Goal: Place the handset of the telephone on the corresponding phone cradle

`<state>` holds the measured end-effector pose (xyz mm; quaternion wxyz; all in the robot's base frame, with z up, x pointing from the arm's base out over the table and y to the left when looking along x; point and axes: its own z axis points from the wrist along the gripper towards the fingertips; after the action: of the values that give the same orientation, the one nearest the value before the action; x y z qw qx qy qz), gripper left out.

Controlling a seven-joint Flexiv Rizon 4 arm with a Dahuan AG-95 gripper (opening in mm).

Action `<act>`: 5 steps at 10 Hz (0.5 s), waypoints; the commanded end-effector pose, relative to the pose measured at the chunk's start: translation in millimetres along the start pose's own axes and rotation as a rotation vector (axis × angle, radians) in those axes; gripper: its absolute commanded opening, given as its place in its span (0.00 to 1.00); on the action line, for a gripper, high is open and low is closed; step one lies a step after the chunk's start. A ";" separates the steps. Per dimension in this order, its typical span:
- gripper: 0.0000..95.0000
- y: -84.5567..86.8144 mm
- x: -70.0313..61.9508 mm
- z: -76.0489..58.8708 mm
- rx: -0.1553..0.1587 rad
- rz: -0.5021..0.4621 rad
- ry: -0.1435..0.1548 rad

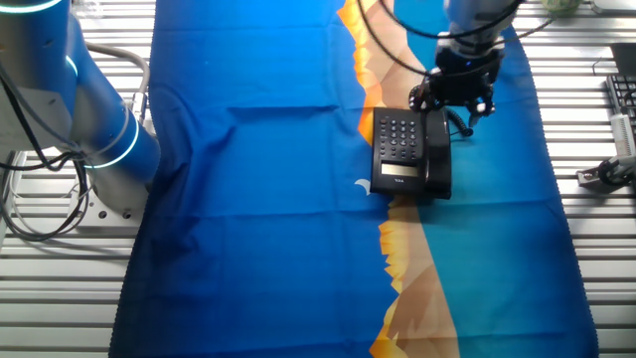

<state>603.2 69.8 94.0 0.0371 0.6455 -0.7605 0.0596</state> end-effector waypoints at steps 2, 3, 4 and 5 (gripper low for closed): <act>0.80 -14.1 1.3 -18.6 -0.016 0.066 -0.042; 0.80 -16.8 0.7 -20.7 -0.017 0.093 -0.055; 0.60 -18.0 0.1 -21.4 -0.012 0.124 -0.066; 0.60 -18.5 -0.1 -21.8 -0.009 0.152 -0.077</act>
<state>621.3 69.5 115.9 0.0110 0.5947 -0.8031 0.0347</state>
